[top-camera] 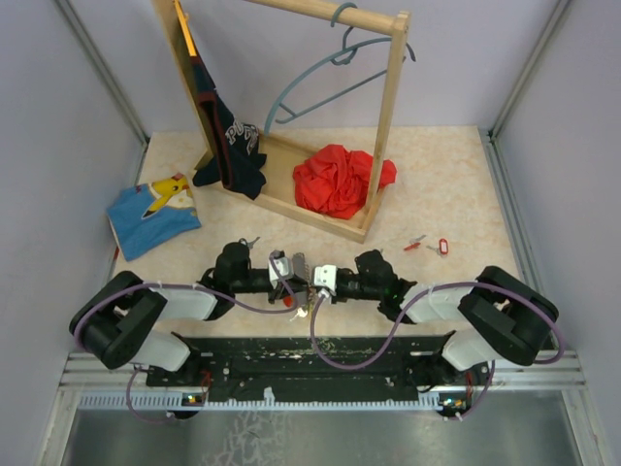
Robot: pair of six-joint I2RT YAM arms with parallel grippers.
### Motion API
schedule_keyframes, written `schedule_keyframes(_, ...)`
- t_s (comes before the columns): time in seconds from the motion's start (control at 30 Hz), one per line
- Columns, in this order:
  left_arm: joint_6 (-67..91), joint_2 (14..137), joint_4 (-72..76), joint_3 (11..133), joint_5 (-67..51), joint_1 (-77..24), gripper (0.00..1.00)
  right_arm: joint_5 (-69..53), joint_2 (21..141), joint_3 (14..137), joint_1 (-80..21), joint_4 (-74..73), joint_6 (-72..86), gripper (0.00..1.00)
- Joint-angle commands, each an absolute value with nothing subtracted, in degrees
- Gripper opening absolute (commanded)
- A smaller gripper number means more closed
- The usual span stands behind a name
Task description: Put the keys on the keyring
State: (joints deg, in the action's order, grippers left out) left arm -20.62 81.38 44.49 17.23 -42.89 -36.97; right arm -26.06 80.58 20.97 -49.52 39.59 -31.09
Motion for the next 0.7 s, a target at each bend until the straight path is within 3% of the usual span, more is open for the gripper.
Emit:
schedule_keyframes(0.0, -20.4, 82.0, 44.2, 18.6, -45.6, -37.1, 0.22, -30.5, 79.2, 22.8, -49.3, 44.6, -31.4, 0.00)
schedule_keyframes(0.23, -19.7, 82.1, 45.0, 18.6, -46.1, -37.3, 0.00, -30.6, 79.0, 23.5, -49.2, 44.1, -31.5, 0.00)
schedule_keyframes(0.33, -19.4, 81.6, 45.7, 18.1, -45.2, -37.2, 0.00, -28.3, 78.3, 22.7, -49.2, 44.3, -31.1, 0.02)
schedule_keyframes(0.53, -18.9, 80.3, 48.7, 16.2, -42.9, -37.3, 0.00, -24.9, 75.5, 18.7, -48.0, 46.8, -28.9, 0.19)
schedule_keyframes(0.67, -18.7, 80.5, 48.9, 16.1, -42.9, -37.3, 0.00, -23.6, 74.9, 17.0, -46.9, 47.5, -28.6, 0.20)
